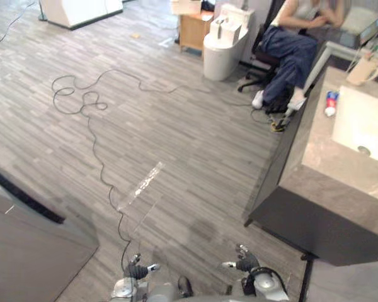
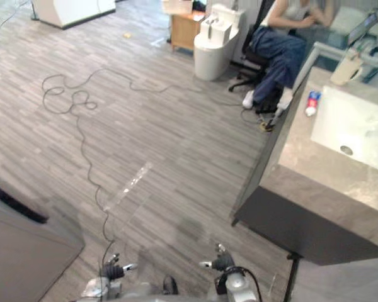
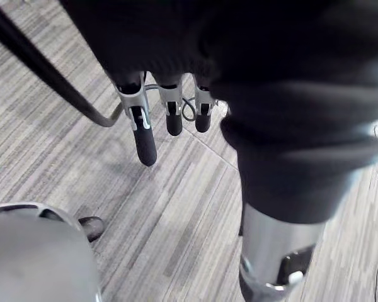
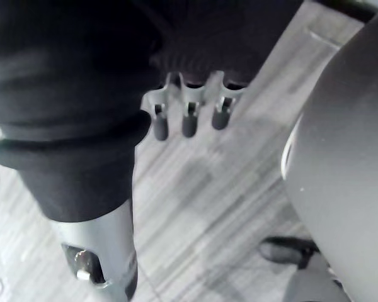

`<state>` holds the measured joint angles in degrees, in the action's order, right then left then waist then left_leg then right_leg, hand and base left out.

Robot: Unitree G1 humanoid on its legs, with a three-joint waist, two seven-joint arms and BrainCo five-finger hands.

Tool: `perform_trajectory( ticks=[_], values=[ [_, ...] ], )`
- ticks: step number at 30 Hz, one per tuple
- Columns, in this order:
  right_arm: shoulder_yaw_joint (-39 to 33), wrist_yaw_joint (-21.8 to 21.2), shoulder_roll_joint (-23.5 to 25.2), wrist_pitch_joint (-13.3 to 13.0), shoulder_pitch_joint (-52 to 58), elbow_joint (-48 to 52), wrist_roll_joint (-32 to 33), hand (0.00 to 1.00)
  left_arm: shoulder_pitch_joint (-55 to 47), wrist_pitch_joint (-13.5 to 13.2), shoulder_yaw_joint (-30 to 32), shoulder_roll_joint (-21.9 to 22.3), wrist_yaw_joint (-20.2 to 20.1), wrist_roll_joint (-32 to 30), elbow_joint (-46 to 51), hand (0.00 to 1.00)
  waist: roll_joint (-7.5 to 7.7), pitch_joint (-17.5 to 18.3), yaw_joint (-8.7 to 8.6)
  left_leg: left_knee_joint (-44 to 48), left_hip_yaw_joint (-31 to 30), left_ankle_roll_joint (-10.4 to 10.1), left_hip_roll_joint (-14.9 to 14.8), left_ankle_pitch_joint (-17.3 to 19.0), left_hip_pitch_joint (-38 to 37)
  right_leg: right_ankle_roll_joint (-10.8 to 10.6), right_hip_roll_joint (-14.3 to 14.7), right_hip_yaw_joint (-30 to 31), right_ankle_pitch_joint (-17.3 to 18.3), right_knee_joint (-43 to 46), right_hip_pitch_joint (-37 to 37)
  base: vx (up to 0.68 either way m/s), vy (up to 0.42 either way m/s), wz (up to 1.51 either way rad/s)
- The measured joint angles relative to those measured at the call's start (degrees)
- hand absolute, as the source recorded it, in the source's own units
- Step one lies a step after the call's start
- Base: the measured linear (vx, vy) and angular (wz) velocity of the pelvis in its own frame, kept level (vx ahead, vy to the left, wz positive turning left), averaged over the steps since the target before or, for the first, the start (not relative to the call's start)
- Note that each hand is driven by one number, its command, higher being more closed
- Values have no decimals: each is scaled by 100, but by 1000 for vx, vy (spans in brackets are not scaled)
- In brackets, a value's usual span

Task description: Organize washtable

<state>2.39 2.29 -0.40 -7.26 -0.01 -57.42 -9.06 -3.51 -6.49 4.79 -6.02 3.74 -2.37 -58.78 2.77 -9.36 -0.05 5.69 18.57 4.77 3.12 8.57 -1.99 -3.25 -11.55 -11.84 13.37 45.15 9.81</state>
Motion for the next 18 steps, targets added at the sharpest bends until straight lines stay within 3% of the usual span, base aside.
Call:
perform_trajectory(
  ticks=[3,4,6,7,9,10,11,12,14,16,18],
  values=[
    [40,-10,-76,-25,-23,35,0,0,-11,11,57,34,-3,-3,-37,0,-10,-5,-101,-321,-16,-40,-15,-24,-172,34,176,-365,199,-644,462,118,-25,5],
    [43,-41,-134,-42,-78,25,0,0,-24,45,91,88,-2,-3,-43,0,-33,-16,-137,-396,15,-85,-42,-49,-214,173,283,-696,96,-1434,641,213,-38,0],
    [41,-69,-141,-42,-67,15,1,0,-36,74,172,83,-1,-8,-48,0,-28,-17,-171,-448,38,-135,-51,-18,-267,384,393,-712,-75,-1798,651,178,-37,8],
    [21,-90,-157,-59,-51,11,-2,0,-39,98,222,127,-2,-21,-55,0,-27,-14,-261,-454,-6,-263,-75,69,-376,457,484,-725,-145,-1955,610,316,-97,24],
    [0,-99,-193,-66,15,35,-7,0,-38,104,275,132,-6,-67,-54,0,-39,-9,-283,-183,-71,-542,-204,311,-433,461,660,-884,-180,-2194,402,459,-138,26],
    [-43,-97,-178,-61,48,55,-10,0,-96,105,430,143,-14,-64,-31,0,-8,5,-254,372,-19,-811,-330,499,-360,522,785,-932,-235,-2516,176,498,-169,24],
    [-83,-92,-98,-1,161,68,-8,0,-52,104,597,150,-31,-61,32,0,154,37,-256,1546,237,-894,-516,643,47,644,814,-916,-574,-2961,-135,499,-173,22],
    [-118,-98,-95,9,185,172,-7,0,-26,107,671,222,-30,-62,44,0,124,32,-256,2352,301,-831,-770,752,259,648,924,-897,-709,-3061,-306,467,-147,3],
    [-157,-71,-172,32,191,334,0,0,-95,86,791,403,-40,-52,294,0,-236,-77,-145,4633,425,-746,-1676,685,957,771,1313,-575,-488,-3243,-908,480,-62,-62],
    [-197,-30,-137,67,154,270,0,0,-54,87,844,456,-36,-50,294,0,-266,-94,-106,4691,345,-803,-1759,807,1116,806,1327,-284,-448,-3320,-1210,473,-6,-87],
    [-232,23,-96,108,99,196,2,0,-13,59,828,424,-46,-49,304,0,-172,-142,-43,4087,318,-801,-1691,809,1352,804,1123,50,-447,-3485,-1561,421,54,-80]
  ],
)
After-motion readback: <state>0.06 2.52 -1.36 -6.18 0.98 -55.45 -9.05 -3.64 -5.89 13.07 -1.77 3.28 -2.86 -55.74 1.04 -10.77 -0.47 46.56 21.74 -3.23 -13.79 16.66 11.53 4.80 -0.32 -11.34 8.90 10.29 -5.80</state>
